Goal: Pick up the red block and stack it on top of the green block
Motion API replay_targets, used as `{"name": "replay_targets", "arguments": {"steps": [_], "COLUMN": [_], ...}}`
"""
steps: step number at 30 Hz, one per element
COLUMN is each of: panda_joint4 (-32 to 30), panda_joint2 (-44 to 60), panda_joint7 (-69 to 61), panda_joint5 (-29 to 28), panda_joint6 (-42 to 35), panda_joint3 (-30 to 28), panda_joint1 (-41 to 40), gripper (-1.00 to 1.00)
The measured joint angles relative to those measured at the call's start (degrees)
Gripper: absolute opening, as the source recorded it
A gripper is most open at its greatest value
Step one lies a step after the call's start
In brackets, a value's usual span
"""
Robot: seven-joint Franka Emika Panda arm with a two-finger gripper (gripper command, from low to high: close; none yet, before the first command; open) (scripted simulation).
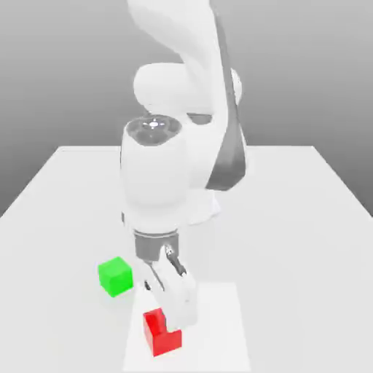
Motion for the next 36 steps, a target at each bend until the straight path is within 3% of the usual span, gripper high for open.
{"name": "replay_targets", "arguments": {"steps": [1, 2, 9, 14, 26, 34, 35, 36], "panda_joint4": [0.31, 0.51, 0.5, -0.95, -20.69, -21.78, -21.73, -21.73], "panda_joint2": [2.07, 3.46, 3.46, -5.6, -29.57, -17.2, -15.76, -15.76], "panda_joint7": [0.66, 1.09, 1.13, -1.9, -12.64, -13.39, -13.58, -13.58], "panda_joint5": [-0.84, -1.38, -1.38, 2.7, 6.04, 6.02, 6.31, 6.31], "panda_joint6": [1.68, 2.84, 2.96, -4.56, -8.77, 4.76, 6.16, 6.16], "panda_joint3": [-0.82, -1.39, -1.38, 0.94, -7.75, -8.57, -8.67, -8.68], "panda_joint1": [0.65, 1.1, 1.09, -0.38, -10.35, -11.22, -11.01, -10.87], "gripper": [0.0, -1.0, -1.0, -1.0, -1.0, -1.0, 1.0, 1.0]}}
